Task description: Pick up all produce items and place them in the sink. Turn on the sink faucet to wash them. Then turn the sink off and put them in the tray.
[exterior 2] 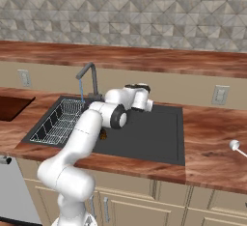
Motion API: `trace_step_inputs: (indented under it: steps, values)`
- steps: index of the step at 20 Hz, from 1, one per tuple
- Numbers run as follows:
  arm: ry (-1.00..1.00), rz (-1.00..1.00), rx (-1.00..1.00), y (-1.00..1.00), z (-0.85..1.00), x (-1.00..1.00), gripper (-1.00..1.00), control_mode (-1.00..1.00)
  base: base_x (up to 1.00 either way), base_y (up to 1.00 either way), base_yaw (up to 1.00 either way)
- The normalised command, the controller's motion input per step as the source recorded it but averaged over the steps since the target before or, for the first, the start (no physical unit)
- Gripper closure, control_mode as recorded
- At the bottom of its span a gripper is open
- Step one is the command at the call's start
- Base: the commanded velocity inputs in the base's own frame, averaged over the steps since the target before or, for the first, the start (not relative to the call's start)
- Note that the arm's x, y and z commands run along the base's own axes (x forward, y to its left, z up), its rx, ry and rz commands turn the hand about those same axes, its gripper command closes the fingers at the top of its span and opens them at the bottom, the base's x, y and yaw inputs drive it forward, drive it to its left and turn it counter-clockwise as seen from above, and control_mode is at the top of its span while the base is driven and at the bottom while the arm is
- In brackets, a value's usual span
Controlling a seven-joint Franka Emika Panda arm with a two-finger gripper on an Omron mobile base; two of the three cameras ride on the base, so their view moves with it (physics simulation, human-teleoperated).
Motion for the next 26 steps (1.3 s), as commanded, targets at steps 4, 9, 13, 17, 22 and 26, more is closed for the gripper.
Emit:
trace_step_inputs:
  steps: [4, 9, 13, 17, 22, 26]
  values:
    - [0.00, 0.21, 0.01, 0.19, 0.00, 0.01, -1.00, -1.00, 0.00, 0.00, 0.00]
    - [0.00, 0.07, 0.00, 0.51, 0.00, 0.00, -1.00, -1.00, 0.00, 0.00, 0.00]
    - [0.02, 0.00, 0.00, 0.71, 0.00, 0.00, -1.00, -1.00, 0.00, 0.00, 0.00]
    - [0.04, 0.00, 0.00, 0.64, 0.09, 0.00, -1.00, -1.00, 0.00, 0.00, 0.00]
    - [0.05, 0.00, 0.00, 0.29, 0.18, 0.12, -1.00, -1.00, 0.00, 0.00, 0.00]
    - [0.01, 0.00, 0.00, 0.23, 0.36, 0.15, -1.00, -1.00, 0.00, 0.00, 0.00]
